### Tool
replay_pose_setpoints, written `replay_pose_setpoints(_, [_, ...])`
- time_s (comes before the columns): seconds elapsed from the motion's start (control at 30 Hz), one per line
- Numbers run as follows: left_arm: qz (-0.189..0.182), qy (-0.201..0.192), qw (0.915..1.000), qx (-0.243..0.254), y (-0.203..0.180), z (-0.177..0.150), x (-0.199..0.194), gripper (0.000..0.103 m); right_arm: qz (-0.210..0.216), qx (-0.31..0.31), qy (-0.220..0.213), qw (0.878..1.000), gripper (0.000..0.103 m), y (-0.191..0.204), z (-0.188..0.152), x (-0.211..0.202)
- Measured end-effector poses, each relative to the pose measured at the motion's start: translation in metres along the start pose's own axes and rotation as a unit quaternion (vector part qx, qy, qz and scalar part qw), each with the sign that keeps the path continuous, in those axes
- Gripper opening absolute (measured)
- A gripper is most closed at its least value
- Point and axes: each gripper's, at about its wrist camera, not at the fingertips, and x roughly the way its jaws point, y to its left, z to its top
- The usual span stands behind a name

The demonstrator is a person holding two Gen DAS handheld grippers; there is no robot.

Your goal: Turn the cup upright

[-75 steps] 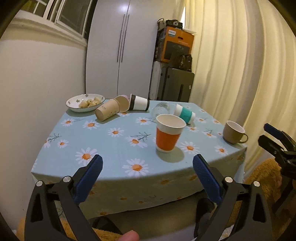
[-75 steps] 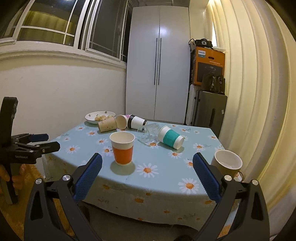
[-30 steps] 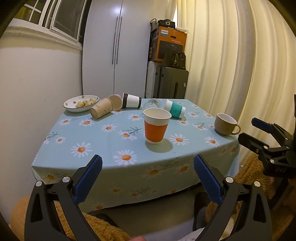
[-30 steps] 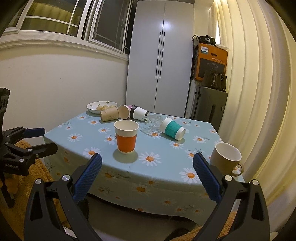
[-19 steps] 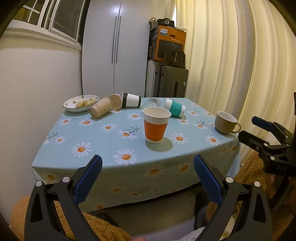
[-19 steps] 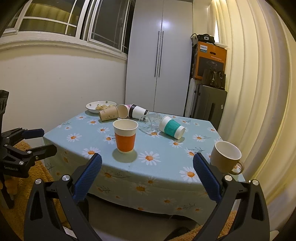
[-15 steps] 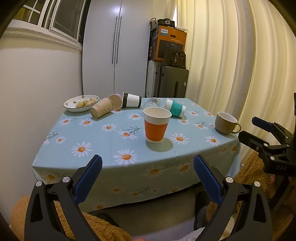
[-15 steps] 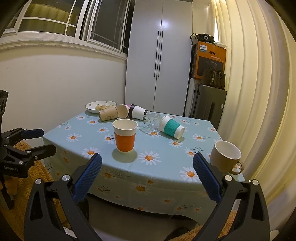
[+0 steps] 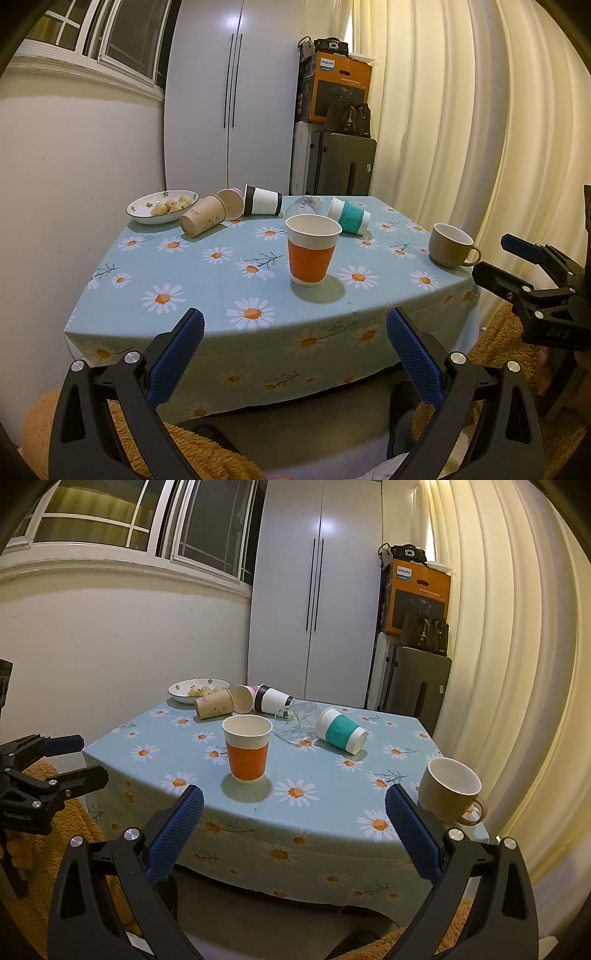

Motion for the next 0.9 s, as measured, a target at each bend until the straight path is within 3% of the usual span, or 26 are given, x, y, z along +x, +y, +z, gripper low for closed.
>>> replay_pose_setpoints(0.9, [0.0,-0.003,1.0,0.004,-0.0032,0.002,-0.0012,0.096,0.0,0.001,0.004,1.0,0.098,0.0004,-0.0012,0.001])
